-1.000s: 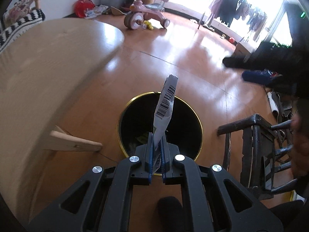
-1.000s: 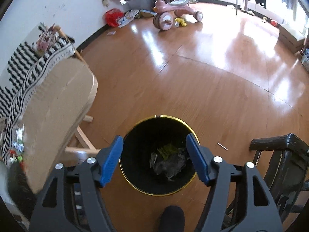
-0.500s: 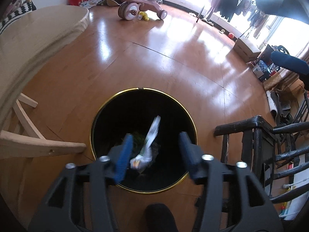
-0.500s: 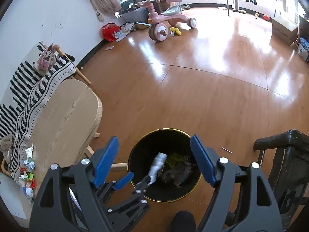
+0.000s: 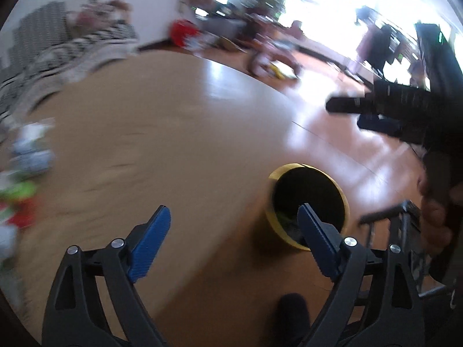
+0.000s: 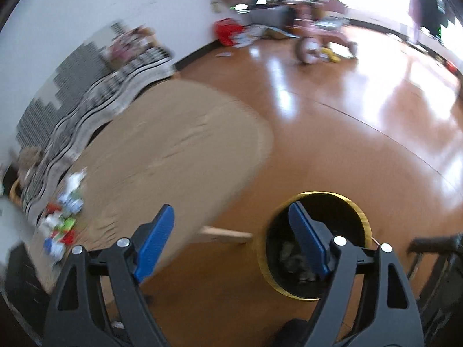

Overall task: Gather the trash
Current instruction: 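Grasp the blue wipes packet with the right gripper while the left grasps a white printed bag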

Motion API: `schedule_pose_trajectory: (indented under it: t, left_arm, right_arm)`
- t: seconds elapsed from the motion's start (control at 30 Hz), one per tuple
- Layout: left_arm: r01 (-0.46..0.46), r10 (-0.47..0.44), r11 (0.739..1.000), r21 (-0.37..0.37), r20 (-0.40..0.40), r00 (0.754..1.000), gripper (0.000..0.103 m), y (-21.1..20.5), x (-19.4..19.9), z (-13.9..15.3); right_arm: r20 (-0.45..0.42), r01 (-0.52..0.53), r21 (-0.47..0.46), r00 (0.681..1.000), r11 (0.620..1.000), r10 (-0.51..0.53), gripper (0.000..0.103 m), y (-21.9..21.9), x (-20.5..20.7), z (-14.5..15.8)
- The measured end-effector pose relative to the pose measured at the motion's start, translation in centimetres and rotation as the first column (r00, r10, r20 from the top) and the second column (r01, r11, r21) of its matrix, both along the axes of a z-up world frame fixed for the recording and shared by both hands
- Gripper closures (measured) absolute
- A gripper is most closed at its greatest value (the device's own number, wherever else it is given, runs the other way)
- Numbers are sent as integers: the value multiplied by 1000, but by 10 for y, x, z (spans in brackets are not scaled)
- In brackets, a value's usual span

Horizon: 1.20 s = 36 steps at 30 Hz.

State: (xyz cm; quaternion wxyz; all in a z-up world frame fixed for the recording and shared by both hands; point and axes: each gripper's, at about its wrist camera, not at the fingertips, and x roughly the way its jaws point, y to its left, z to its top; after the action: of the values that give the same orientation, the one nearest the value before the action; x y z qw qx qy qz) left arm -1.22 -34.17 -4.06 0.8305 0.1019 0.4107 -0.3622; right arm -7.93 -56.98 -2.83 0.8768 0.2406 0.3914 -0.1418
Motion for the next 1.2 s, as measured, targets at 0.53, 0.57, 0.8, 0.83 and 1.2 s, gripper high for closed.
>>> schedule_pose_trajectory:
  t: [0.53, 0.57, 0.8, 0.83, 1.2]
  left_arm:
    - [-454, 454, 891, -20, 39, 890, 14, 307, 73, 32]
    - [-465, 465, 885, -19, 44, 884, 14, 313, 74, 31]
    - [-529, 528, 845, -83, -39, 849, 14, 356, 111, 20]
    - [-541, 538, 837, -87, -50, 841, 13, 356, 118, 17]
    - [-555, 550, 829, -69, -84, 831, 10, 318, 193, -9]
  right_arm:
    - [6, -506, 11, 862, 862, 506, 24, 286, 126, -5]
    - [5, -522, 23, 853, 853, 522, 24, 298, 132, -8]
    - [-6, -584, 28, 811, 811, 585, 24, 340, 155, -21]
    - [-9, -595, 19, 803, 803, 596, 24, 345, 158, -24]
    - [-52, -690, -75, 724, 720, 688, 24, 379, 186, -44]
